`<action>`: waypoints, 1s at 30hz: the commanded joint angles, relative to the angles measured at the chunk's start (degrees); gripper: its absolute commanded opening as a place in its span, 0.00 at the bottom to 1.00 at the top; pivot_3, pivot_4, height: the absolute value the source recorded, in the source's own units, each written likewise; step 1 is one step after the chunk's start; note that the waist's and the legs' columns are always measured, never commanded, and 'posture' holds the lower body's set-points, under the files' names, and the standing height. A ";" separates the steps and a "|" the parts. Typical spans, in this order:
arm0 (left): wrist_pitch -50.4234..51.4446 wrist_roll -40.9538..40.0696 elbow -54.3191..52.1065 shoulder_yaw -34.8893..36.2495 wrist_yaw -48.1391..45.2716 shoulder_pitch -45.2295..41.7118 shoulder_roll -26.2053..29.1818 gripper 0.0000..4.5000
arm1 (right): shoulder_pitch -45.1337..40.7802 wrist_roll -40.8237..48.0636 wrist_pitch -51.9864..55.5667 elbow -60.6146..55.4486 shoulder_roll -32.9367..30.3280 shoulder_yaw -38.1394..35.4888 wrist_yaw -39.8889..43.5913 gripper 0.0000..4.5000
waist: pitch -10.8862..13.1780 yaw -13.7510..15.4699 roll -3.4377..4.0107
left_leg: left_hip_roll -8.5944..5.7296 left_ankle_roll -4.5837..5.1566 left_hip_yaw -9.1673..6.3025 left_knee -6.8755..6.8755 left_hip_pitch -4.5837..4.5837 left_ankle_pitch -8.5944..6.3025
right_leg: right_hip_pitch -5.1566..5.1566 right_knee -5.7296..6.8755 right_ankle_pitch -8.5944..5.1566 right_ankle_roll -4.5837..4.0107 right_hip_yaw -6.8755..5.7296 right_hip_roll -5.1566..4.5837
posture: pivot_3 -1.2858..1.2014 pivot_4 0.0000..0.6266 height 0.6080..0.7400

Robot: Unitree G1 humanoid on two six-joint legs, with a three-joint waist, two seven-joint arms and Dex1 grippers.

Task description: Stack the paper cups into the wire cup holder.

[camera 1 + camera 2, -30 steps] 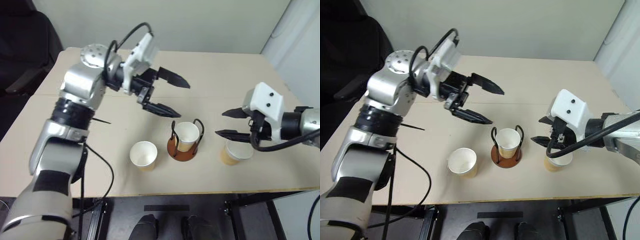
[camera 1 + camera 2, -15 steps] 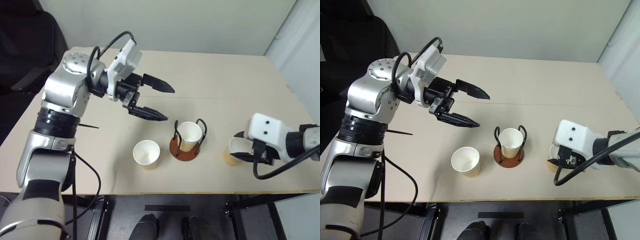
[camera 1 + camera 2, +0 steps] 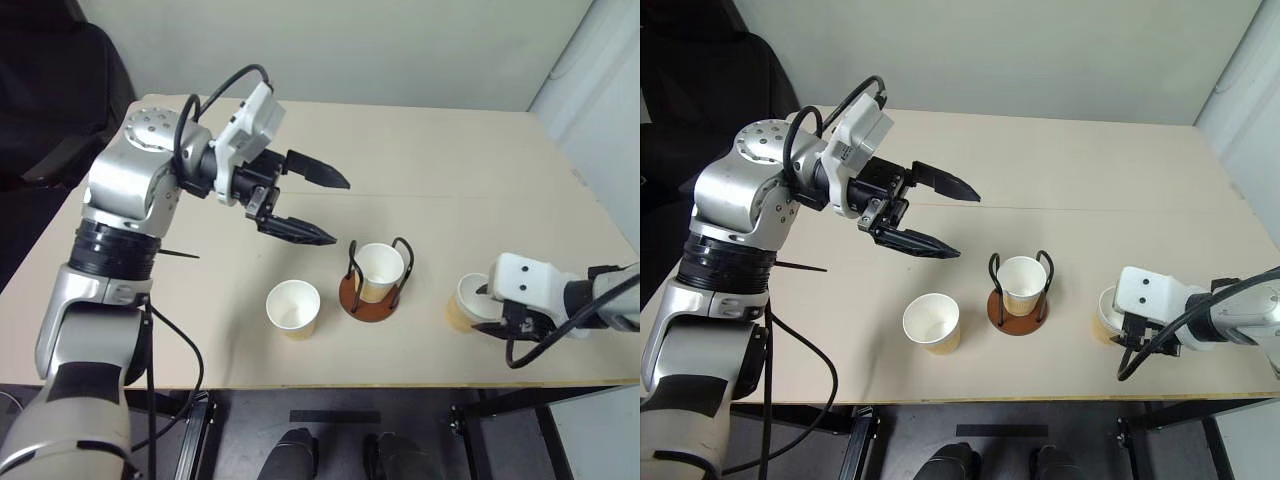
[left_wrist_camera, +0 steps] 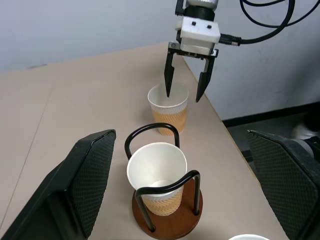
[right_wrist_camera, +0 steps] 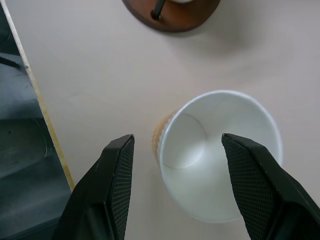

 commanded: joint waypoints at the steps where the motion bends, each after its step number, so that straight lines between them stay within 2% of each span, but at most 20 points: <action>1: -0.03 0.35 -1.35 2.07 -1.18 -0.49 0.34 1.00 | -1.89 -1.82 -0.82 1.14 0.62 1.39 0.95 0.62 | 0.00 -0.01 0.00 | 0.00 0.00 0.00 0.00 0.00 0.00 | 0.01 0.00 0.00 0.00 0.00 0.00 | 0.52 0.24 1.00; 5: -0.30 0.77 -1.15 2.18 -1.22 -0.30 0.41 1.00 | -2.97 -3.82 -1.40 2.85 1.41 3.92 1.69 0.62 | 0.00 0.00 0.00 | 0.00 0.02 -0.01 0.01 0.01 0.01 | 0.03 -0.01 0.01 0.01 -0.01 0.00 | 0.52 0.24 1.00; 8: -0.44 1.02 -1.02 2.29 -1.33 -0.15 0.53 1.00 | -3.90 -4.54 -1.14 3.23 1.88 4.77 2.15 0.50 | 0.00 0.00 0.00 | 0.00 0.02 0.00 0.01 0.01 0.01 | 0.03 -0.01 0.01 0.01 0.00 0.00 | 0.52 0.24 1.00; 14: -0.80 1.48 -1.20 2.42 -1.32 0.58 0.71 1.00 | -4.41 -5.36 -1.00 3.64 2.11 5.23 3.13 0.02 | 0.00 -0.01 0.00 | 0.00 0.02 -0.01 0.01 0.02 0.01 | 0.04 -0.01 0.01 0.01 -0.01 0.00 | 0.52 0.24 1.00; 25: -1.99 2.86 -0.40 2.57 -1.79 1.41 1.43 1.00 | -5.39 -6.25 -1.37 4.33 1.82 3.52 4.84 0.01 | 0.00 -0.07 0.00 | 0.00 0.02 0.00 0.01 0.03 0.01 | 0.05 -0.02 0.02 0.01 0.00 0.00 | 0.52 0.24 1.00; 30: -3.17 2.84 0.53 1.42 -1.81 2.07 3.56 1.00 | -12.05 -4.25 0.70 4.34 1.57 1.53 6.49 0.01 | 0.00 -0.35 0.00 | 0.00 0.02 0.00 0.00 0.04 0.01 | 0.05 -0.01 0.02 0.01 0.00 0.00 | 0.52 0.24 1.00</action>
